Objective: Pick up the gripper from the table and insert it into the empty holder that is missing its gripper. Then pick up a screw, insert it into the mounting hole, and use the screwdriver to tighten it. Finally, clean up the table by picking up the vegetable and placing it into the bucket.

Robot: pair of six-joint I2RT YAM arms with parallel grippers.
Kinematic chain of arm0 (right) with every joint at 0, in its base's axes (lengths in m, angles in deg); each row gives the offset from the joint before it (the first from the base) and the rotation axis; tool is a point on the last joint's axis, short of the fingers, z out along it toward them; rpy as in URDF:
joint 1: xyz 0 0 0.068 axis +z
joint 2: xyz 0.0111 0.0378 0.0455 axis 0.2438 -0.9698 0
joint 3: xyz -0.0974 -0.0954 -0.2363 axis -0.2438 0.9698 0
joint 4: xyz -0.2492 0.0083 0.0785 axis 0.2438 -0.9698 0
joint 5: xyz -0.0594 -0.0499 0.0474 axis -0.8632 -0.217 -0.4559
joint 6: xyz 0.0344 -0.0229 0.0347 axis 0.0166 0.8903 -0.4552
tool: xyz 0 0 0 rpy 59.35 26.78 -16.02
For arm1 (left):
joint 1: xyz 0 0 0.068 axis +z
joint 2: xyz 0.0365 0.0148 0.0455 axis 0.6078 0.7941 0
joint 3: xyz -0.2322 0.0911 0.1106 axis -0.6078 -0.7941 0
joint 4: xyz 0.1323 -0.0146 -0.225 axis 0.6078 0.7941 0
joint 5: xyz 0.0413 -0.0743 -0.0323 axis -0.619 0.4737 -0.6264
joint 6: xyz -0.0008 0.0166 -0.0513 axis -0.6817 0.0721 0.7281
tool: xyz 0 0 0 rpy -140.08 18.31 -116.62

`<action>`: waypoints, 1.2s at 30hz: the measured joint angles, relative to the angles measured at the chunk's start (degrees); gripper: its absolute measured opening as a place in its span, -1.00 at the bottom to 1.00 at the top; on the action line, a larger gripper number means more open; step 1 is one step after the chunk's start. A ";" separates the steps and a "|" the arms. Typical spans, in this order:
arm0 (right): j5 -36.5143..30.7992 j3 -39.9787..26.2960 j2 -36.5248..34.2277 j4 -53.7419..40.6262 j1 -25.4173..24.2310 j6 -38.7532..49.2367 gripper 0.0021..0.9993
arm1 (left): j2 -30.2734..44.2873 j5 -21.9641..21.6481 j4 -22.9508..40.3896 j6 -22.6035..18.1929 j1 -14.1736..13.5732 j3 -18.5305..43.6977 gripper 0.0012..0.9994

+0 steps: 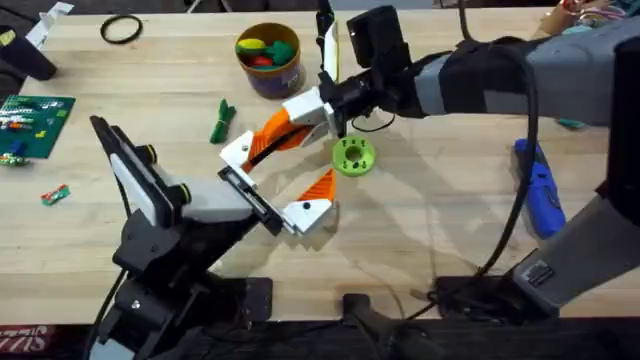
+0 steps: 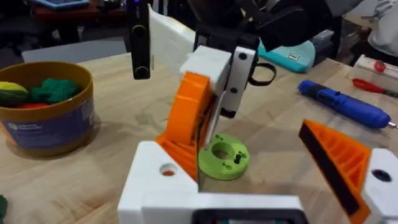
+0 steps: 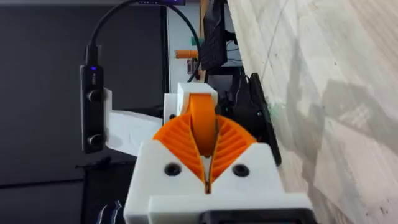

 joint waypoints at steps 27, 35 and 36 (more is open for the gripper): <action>-1.57 0.01 0.00 -0.28 1.07 -0.69 -0.21 | 0.00 2.06 -0.15 -0.98 -0.16 0.01 0.97; -2.00 0.02 0.00 -0.35 -0.44 -1.25 0.05 | 0.00 4.36 -0.22 -1.60 -0.43 0.02 0.97; -1.97 0.02 0.00 -0.32 -0.76 -1.24 0.08 | 0.00 4.78 -0.23 -1.60 -0.48 0.02 0.97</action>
